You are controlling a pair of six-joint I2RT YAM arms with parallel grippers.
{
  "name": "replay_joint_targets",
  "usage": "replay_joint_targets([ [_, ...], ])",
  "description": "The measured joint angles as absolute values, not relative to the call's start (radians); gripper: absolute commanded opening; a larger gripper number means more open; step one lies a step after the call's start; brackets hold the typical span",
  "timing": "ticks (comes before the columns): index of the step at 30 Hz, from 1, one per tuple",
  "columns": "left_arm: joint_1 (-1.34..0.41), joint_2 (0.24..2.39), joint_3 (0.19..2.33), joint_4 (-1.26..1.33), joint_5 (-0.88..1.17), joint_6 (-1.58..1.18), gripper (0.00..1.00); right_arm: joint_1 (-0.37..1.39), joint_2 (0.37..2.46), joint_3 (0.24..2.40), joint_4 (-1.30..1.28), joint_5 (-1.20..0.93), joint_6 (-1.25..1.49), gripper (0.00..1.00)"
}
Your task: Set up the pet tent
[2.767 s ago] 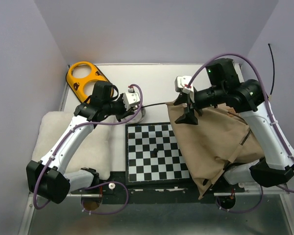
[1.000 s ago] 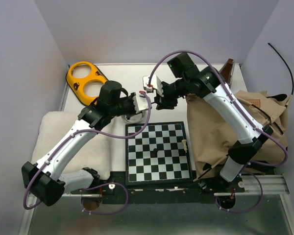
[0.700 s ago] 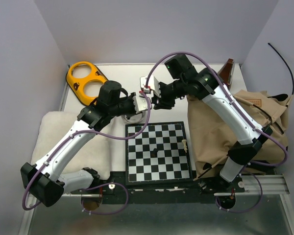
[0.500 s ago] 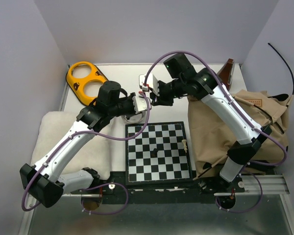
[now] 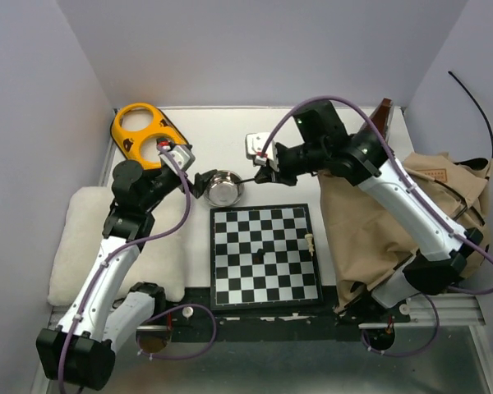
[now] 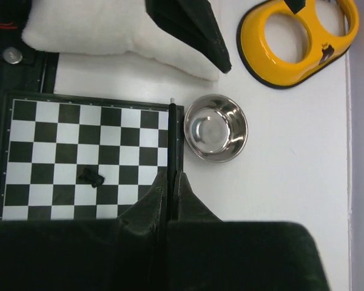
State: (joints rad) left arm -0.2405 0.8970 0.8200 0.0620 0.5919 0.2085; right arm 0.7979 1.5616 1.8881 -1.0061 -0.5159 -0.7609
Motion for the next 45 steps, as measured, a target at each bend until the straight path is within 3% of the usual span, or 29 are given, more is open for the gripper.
replay_joint_targets([
  [7,-0.115,0.881,0.622,0.370,0.752,0.170,0.98,0.799,1.451,1.864,-1.028,-0.618,-0.789,0.01],
  [10,-0.169,0.971,0.530,0.588,0.846,0.147,0.94,0.799,1.412,1.855,-1.047,-0.664,-0.807,0.01],
  [15,-0.333,1.245,0.556,0.934,0.926,0.075,0.93,0.799,1.347,1.827,-1.069,-0.722,-0.849,0.01],
  [23,-0.460,1.806,1.104,1.235,1.037,-0.261,0.94,0.799,1.318,1.826,-1.107,-0.779,-0.866,0.01],
  [31,-0.560,2.105,1.600,1.279,1.126,-0.341,0.97,0.799,1.318,1.826,-1.143,-0.817,-0.885,0.01],
  [39,-0.665,2.123,1.682,1.303,1.242,-0.254,0.92,0.799,1.320,1.809,-1.177,-0.848,-0.910,0.01],
  [45,-0.715,2.123,1.658,1.301,1.347,-0.139,0.69,0.799,1.319,1.793,-1.191,-0.857,-0.929,0.01],
])
